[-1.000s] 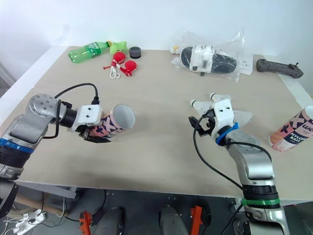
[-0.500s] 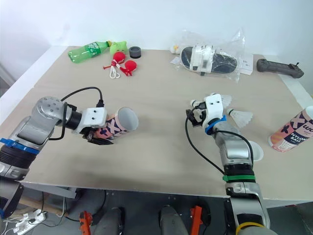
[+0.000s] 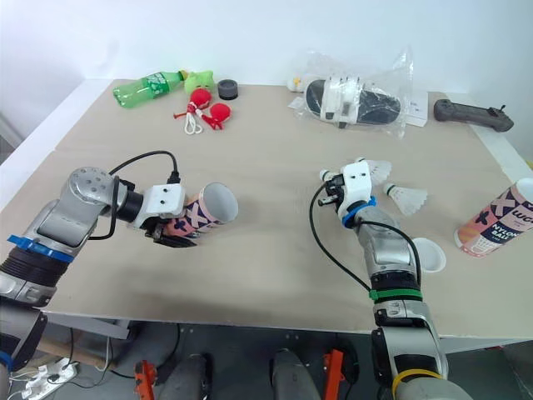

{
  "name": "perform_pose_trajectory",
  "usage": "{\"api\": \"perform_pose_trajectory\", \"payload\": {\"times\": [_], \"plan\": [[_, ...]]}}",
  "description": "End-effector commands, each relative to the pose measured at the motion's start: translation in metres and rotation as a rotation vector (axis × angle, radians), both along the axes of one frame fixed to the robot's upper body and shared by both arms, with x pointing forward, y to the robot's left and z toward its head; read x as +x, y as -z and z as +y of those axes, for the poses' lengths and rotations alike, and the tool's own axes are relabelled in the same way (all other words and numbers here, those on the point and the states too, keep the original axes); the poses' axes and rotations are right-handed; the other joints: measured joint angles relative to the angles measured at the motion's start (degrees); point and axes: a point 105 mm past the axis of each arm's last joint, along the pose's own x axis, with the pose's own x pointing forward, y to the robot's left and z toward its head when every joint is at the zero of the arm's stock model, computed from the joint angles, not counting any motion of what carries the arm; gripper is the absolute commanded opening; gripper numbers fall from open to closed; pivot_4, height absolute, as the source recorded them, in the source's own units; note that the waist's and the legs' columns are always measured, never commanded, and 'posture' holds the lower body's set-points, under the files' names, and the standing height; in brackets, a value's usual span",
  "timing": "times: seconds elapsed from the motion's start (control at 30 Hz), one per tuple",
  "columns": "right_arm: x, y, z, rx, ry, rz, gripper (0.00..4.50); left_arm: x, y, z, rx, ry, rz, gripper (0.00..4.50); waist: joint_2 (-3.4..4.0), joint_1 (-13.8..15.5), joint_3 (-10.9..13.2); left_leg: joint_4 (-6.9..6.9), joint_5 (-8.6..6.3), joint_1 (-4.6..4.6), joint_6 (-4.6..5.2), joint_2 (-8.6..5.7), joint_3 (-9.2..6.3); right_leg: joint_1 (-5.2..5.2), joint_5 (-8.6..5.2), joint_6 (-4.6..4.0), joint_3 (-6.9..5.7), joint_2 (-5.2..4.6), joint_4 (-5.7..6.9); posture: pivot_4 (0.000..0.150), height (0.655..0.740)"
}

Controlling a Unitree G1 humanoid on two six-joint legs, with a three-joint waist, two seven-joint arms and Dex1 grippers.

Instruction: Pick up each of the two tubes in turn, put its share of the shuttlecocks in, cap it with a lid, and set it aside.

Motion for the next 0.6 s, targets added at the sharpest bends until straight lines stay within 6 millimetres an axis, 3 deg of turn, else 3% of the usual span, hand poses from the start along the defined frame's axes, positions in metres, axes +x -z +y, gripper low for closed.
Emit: {"api": "perform_pose_trajectory", "payload": {"times": [0.03,0.13,0.3,0.43,0.6], "plan": [[-0.022,-0.059,0.025,-0.043,-0.252,-0.16,0.16,0.003,-0.01,-0.003,-0.01,0.005,-0.038,3.13,0.12,0.0,0.1,0.01,0.0,0.0,0.0,0.0,0.0,0.0,0.0,0.0,0.0,0.0,0.01,0.15,0.74],[-0.065,-0.097,0.054,-0.068,-0.561,-0.21,0.16,0.003,-0.009,-0.003,-0.012,0.005,-0.037,3.13,0.3,0.1,0.2,0.01,0.0,0.02,0.0,0.0,-0.03,0.02,-0.02,0.02,-0.01,0.01,0.04,0.15,0.74],[-0.12,-0.129,0.078,-0.213,-0.886,-0.171,0.16,0.004,-0.005,-0.004,-0.014,0.005,-0.03,3.13,0.41,0.1,0.2,0.06,0.0,0.02,0.0,-0.02,-0.16,0.07,-0.07,0.01,-0.09,0.01,0.09,0.15,0.74],[-0.138,-0.116,0.099,-0.394,-1.019,-0.104,0.16,0.004,-0.002,-0.006,-0.02,0.005,-0.024,3.13,0.43,0.1,0.3,0.19,0.01,0.07,0.01,-0.02,-0.18,0.09,-0.29,0.36,-0.11,0.01,0.23,0.15,0.74],[-0.139,-0.109,0.123,-0.437,-1.073,-0.11,0.16,0.003,-0.002,-0.006,-0.021,0.007,-0.019,3.13,0.43,0.1,0.3,0.29,0.06,0.09,0.06,-0.03,-0.18,0.06,-0.29,0.36,-0.11,0.02,0.41,0.15,0.74]]}}
